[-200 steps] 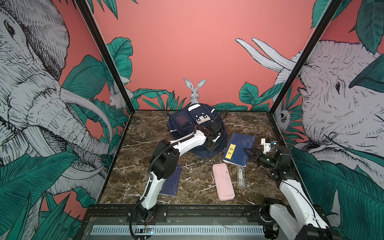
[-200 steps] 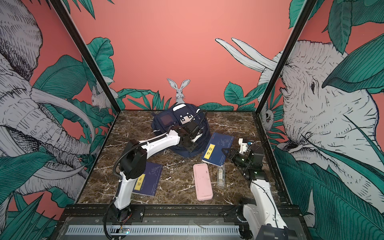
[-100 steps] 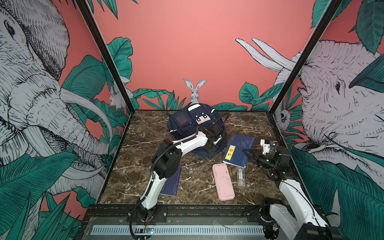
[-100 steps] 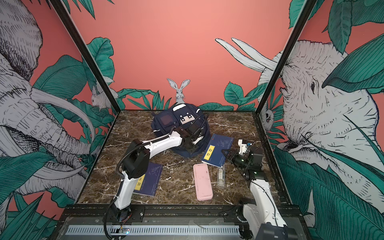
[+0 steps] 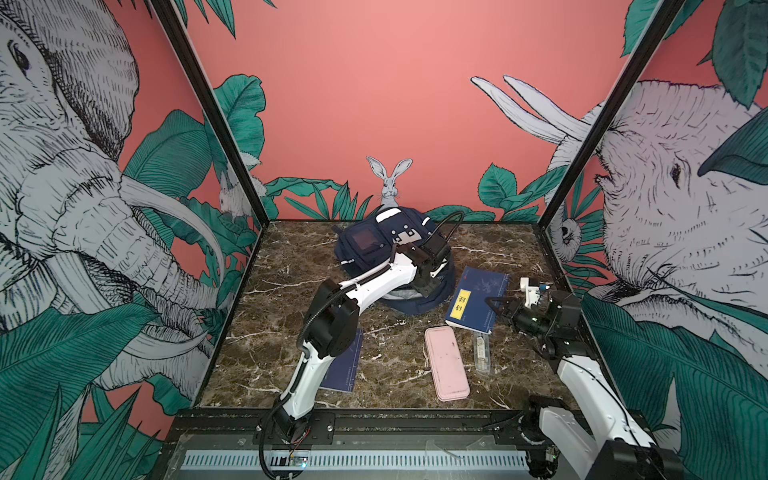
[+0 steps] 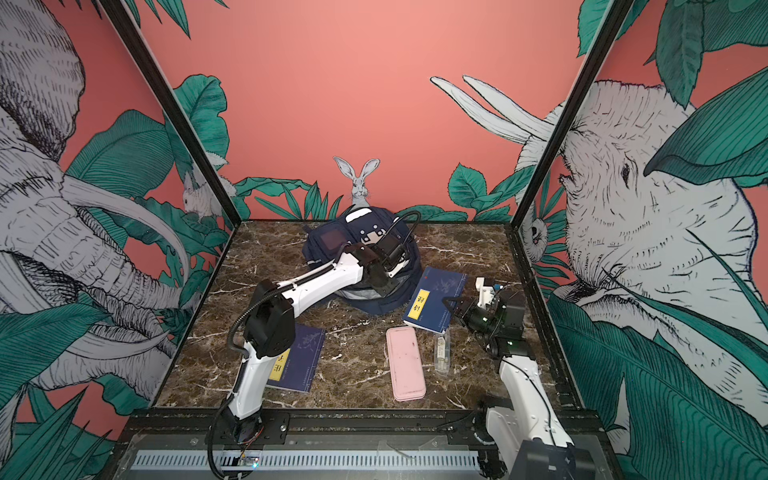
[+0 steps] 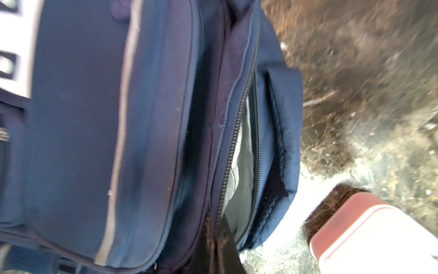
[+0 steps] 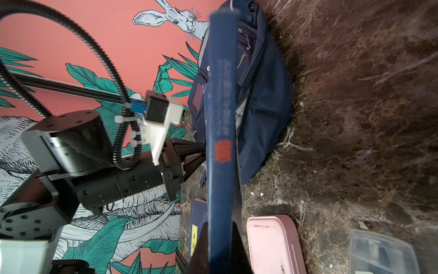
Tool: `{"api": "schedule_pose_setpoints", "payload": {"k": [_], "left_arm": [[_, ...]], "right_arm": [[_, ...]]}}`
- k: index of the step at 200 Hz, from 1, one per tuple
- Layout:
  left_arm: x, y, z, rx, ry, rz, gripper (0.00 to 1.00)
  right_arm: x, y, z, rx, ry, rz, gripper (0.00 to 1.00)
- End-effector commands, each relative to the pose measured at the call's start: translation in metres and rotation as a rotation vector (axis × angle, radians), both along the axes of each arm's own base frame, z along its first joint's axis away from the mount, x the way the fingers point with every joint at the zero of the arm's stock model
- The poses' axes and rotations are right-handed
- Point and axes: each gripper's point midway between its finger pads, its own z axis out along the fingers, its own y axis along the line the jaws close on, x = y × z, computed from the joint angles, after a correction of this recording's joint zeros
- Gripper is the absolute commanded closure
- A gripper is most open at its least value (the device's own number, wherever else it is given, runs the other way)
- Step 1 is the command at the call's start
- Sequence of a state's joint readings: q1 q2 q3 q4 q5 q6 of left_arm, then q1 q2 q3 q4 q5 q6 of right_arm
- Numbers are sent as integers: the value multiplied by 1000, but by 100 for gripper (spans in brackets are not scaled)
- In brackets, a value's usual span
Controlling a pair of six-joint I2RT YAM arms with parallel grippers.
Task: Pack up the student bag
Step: 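Lift the backpack opening with the left gripper while the right brings the book over it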
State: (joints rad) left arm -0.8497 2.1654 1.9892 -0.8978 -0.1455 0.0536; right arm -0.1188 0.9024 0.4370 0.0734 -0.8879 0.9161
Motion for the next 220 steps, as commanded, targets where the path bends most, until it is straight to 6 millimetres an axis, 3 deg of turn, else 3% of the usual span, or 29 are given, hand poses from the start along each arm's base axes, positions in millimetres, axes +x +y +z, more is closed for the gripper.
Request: {"api": "schedule_pose_setpoints", "payload": {"k": [1,39,86,109,136,176,220], "left_arm": [[3,1,61,-42,-98,-17,100],[17,5,118,-92,-198,14,100],[28,6,168,-179,-285,45,100],[36,13,182,-219,-312,88,100],[47,20,197,-290,-352,140,100],[53,17,211,-386,-338,156,100],[53,10,222,-438,-346,144,100]], "right_arm": [[12,0,31,13,-118,15,100],[23,1,44,52,-145,10,100],[37,15,56,75,-172,24,100],[48,25,62,74,-190,28,100],[68,23,50,85,-170,-36,100],[101,37,40,148,-158,-47,100],[123,56,28,181,-141,-39,100]]}}
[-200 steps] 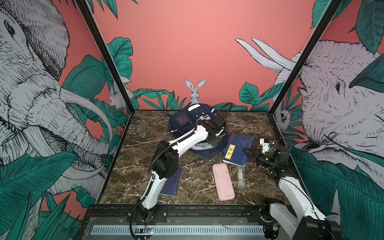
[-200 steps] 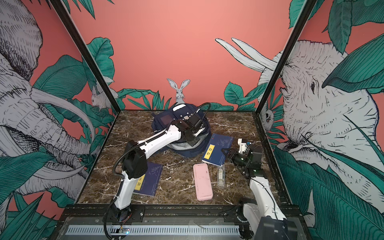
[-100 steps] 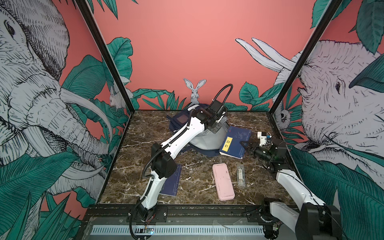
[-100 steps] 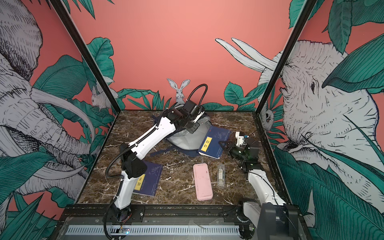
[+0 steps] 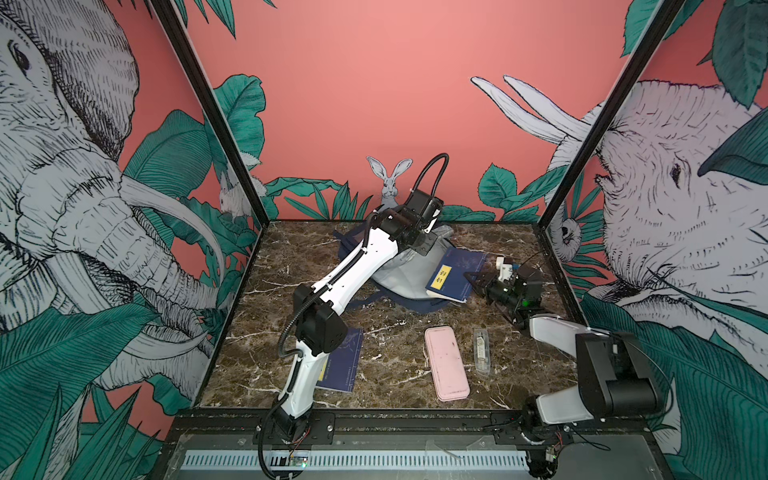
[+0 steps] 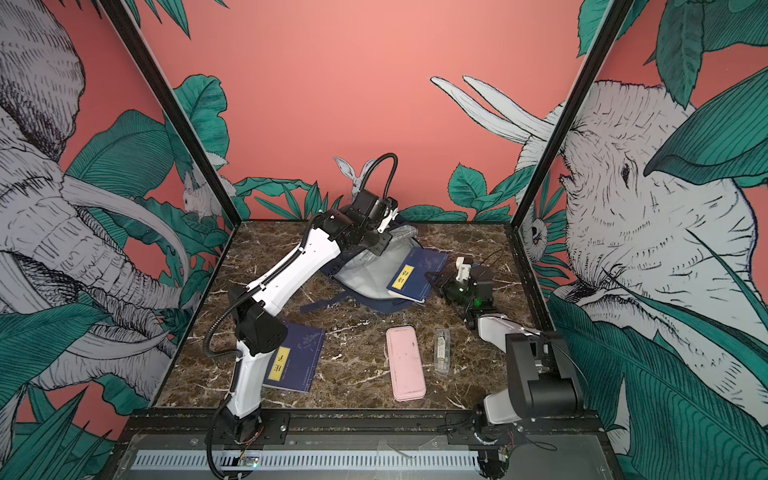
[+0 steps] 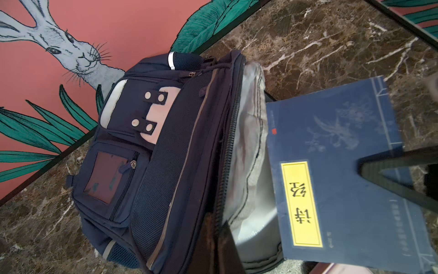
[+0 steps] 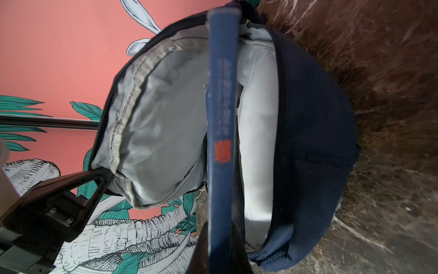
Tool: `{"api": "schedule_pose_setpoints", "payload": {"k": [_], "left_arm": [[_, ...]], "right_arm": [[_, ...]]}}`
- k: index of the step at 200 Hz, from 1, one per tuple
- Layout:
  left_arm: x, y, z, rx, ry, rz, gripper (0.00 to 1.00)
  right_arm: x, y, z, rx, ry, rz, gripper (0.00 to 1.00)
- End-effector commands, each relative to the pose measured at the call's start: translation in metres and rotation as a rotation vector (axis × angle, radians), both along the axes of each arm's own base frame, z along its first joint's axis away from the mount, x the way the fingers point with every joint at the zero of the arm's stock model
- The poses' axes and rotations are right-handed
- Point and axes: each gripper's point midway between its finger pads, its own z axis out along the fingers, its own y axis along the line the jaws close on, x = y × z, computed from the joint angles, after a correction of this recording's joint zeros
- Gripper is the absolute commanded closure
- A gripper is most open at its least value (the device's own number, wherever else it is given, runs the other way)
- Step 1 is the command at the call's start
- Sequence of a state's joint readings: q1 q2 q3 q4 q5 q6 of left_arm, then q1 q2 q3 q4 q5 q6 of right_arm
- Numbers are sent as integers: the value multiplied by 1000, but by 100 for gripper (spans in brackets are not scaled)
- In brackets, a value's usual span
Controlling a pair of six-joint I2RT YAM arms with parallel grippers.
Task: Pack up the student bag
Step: 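Lift the backpack opening with the left gripper while the right brings the book over it, then lower the navy book into the backpack with the right gripper and open it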
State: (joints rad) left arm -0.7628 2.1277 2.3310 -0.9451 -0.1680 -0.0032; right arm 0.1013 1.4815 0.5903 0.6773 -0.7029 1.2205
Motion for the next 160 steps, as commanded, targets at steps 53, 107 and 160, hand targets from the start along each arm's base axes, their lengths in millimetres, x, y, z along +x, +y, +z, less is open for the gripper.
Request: {"api": "schedule_pose_setpoints", "payload": {"k": [53,107,160], "left_arm": [[-4,1,86,-186,-134,2,100],[-6,1,83,-206,-98,-16,100],[-13,4,80,-207,-79,-26,100]], "right_arm": [[45,28,21,100,-133,-10,100],[69,60,11,154,-113,41,100],[106,89,8,214,-109,37,100]]}}
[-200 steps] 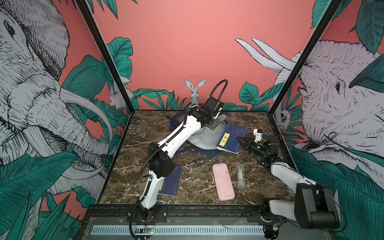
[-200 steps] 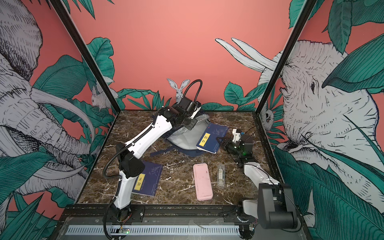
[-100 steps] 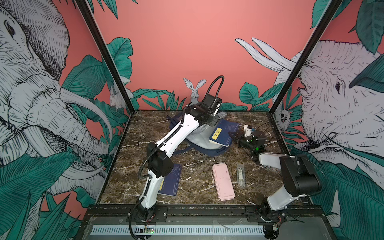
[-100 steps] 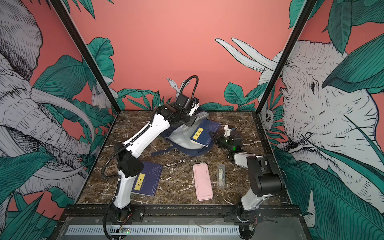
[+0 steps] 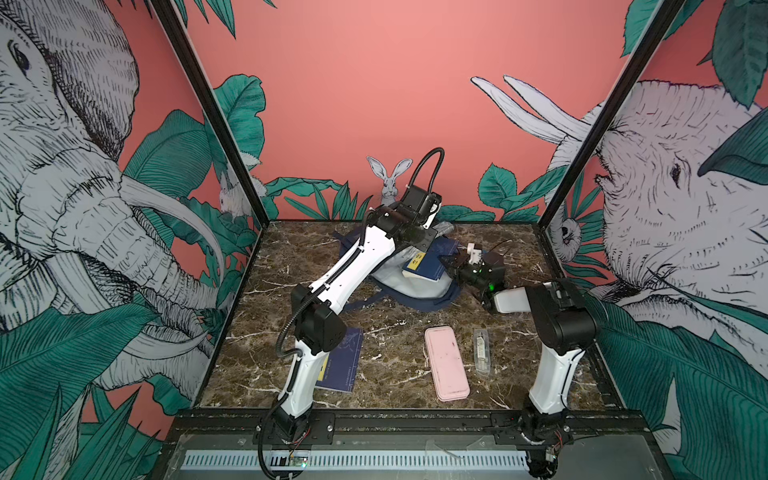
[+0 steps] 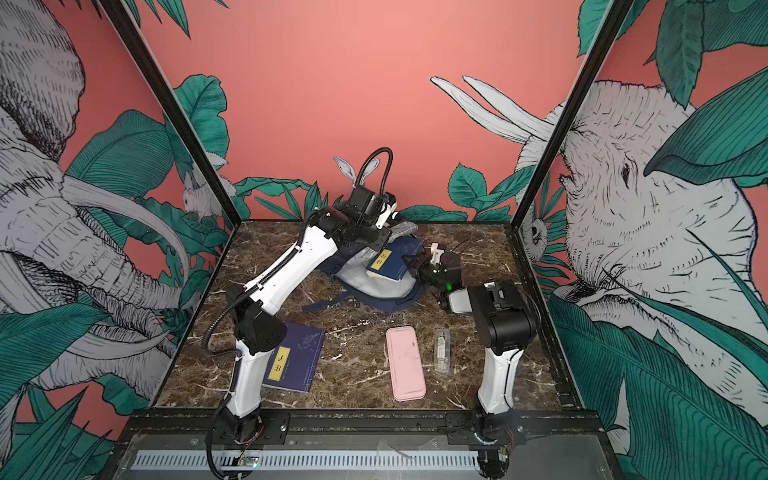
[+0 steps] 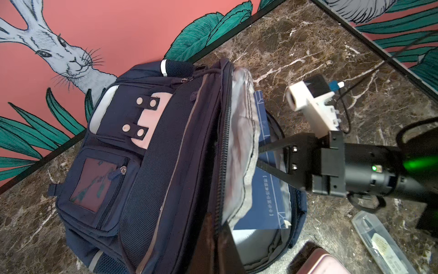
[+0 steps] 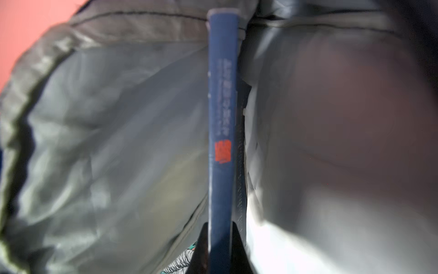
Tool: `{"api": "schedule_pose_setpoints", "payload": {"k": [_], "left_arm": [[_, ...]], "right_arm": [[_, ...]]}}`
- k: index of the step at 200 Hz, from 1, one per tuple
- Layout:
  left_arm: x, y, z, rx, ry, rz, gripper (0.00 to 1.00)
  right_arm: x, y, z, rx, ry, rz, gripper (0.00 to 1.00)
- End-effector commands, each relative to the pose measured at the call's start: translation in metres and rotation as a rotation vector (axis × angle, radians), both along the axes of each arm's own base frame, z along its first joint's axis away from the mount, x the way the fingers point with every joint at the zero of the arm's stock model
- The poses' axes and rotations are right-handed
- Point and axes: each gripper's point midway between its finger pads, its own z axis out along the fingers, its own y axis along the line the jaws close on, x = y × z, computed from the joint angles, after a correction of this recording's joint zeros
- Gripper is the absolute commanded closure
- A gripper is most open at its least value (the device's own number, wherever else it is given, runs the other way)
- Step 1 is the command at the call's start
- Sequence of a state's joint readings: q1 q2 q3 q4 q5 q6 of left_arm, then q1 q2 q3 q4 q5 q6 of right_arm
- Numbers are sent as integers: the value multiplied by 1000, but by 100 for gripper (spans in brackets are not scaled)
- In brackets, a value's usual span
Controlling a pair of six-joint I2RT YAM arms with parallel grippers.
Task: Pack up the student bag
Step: 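Lower the navy book into the backpack with the right gripper and open it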
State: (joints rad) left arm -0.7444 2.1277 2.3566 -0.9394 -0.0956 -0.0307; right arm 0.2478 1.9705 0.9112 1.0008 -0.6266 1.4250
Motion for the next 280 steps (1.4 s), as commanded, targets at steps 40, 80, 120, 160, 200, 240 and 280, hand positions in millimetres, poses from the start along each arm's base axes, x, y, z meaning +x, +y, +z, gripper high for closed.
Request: {"api": "schedule_pose_setpoints", "payload": {"k": [40,80,120,160,200,240,280], "left_arm": [[-16,4,71,-158,-85,-18,100],[-19,-1,69,-185,-62,-31,100],[-21,-3,69,-214,-45,-27,100],[-23,-4,74,-228,-33,-36,100],[-20,-5,72,-234,-25,-25,100],[-17,-6,72,-241,-29,-15,100],[-13,-7,69,-260,-19,-5,100]], "right_arm": [[46,59,32,133,-101,14,100],[62,75,4,88,-51,-48,100],[76,86,-7,139,-64,-93,100],[96,92,-16,185,-57,-153,100],[107,119,-14,146,-44,-134,100],[95,137,-32,37,76,-59,82],[72,125,-45,-123,135,-4,51]]}}
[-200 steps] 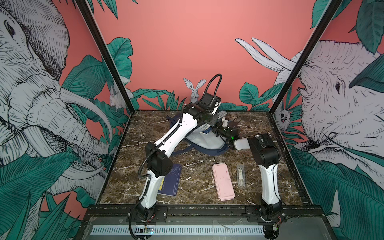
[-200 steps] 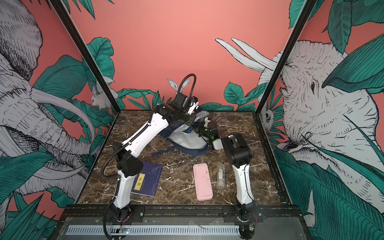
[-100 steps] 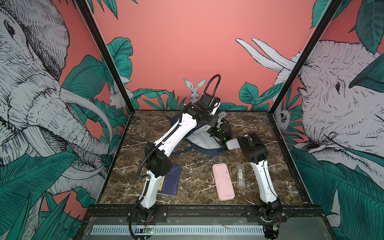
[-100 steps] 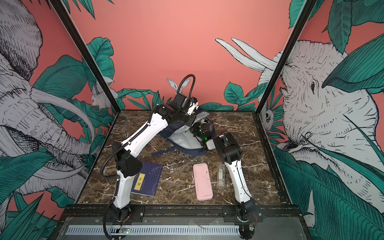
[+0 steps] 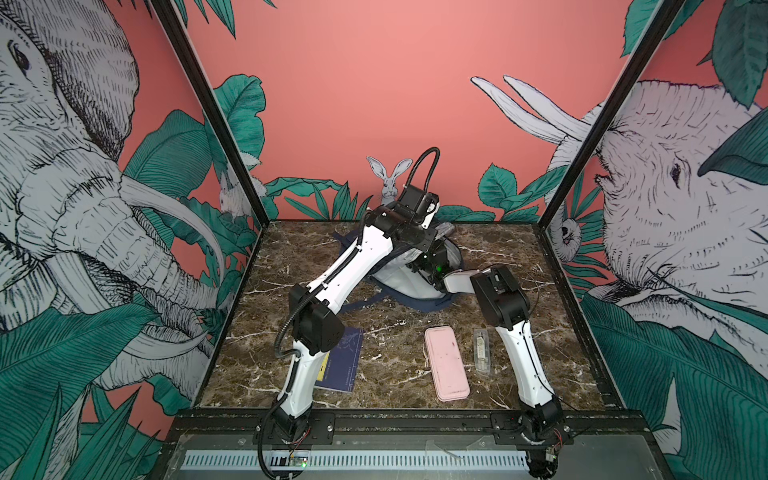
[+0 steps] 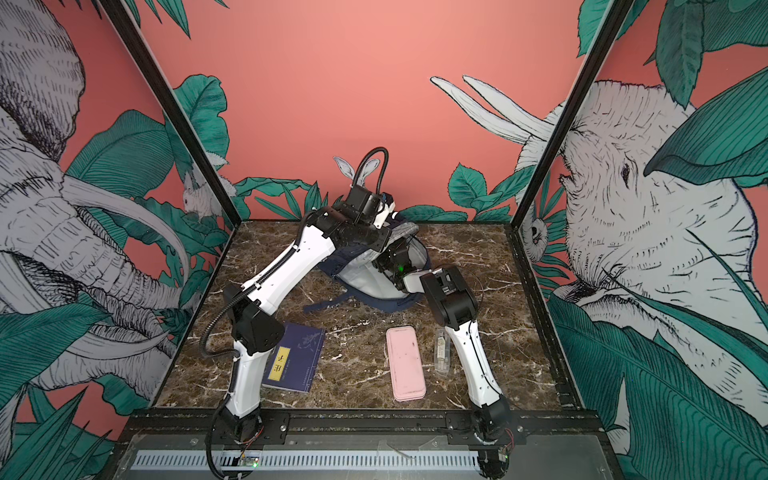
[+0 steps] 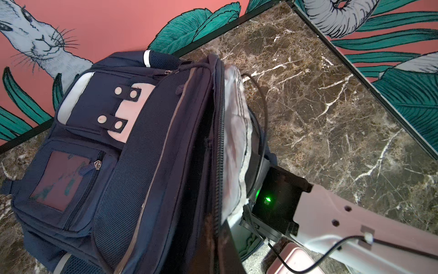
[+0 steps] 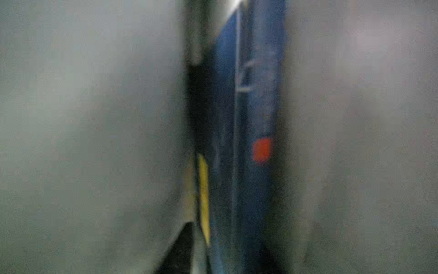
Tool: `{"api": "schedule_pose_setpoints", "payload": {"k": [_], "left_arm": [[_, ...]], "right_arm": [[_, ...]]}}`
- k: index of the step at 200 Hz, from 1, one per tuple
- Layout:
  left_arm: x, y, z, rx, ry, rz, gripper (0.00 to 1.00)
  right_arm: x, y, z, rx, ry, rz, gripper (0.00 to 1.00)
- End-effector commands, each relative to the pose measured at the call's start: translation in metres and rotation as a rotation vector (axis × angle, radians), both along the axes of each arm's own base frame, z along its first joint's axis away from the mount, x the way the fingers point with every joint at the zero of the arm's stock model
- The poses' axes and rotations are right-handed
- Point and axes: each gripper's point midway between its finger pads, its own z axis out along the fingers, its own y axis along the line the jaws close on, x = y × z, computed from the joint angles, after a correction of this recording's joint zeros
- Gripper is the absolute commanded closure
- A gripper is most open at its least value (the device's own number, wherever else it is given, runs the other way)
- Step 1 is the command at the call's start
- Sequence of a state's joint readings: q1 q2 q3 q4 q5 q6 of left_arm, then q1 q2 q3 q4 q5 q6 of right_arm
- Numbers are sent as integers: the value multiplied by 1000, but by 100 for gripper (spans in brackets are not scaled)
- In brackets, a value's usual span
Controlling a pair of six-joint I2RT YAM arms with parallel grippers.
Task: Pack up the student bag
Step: 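Lower the navy book into the backpack with the right gripper and open it, then withdraw the right gripper from the backpack while the left lowers the opening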
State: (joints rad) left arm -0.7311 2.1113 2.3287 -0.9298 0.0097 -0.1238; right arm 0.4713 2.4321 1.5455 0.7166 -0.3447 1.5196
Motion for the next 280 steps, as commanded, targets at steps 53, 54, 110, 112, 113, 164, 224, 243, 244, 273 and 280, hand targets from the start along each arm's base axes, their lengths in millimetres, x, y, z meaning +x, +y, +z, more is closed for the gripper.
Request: {"api": "schedule_pose_setpoints", "payload": {"k": [53,54,110,112,113,164,224,243,244,273,280], "left_arm": [[0,2,68,-149,-112,16,100],[0,2,68,-149,-112,17,100],[1,0,54,-131,-74,30,99],[1,0,52,-127,-71,29,98],[1,0,51,-125,-69,30,98],[-5,-8,12,-84,-21,14,98],[-12,-39,-23,-85,51,-26,98],[-16,-53,-38,-79,90,-49,94],[-16,-53,-39,-77,93,-50,94],[-26,-76,-59,-85,141,-88,92],[-28,-80,-62,-86,151,-93,90]], "right_arm": [[-44,-17,46,-231,-17,172,39],[-44,-17,46,-236,-18,172,39],[-101,-59,49,-336,24,208,48],[-104,-61,49,-339,28,210,48],[-105,-63,49,-341,30,209,48],[-174,-126,75,-467,-5,196,48],[-235,-168,91,-605,-60,186,47],[-246,-177,89,-626,-66,174,47],[-247,-177,89,-626,-66,175,47],[-258,-182,77,-640,-46,183,46],[-261,-182,75,-641,-45,193,47]]}}
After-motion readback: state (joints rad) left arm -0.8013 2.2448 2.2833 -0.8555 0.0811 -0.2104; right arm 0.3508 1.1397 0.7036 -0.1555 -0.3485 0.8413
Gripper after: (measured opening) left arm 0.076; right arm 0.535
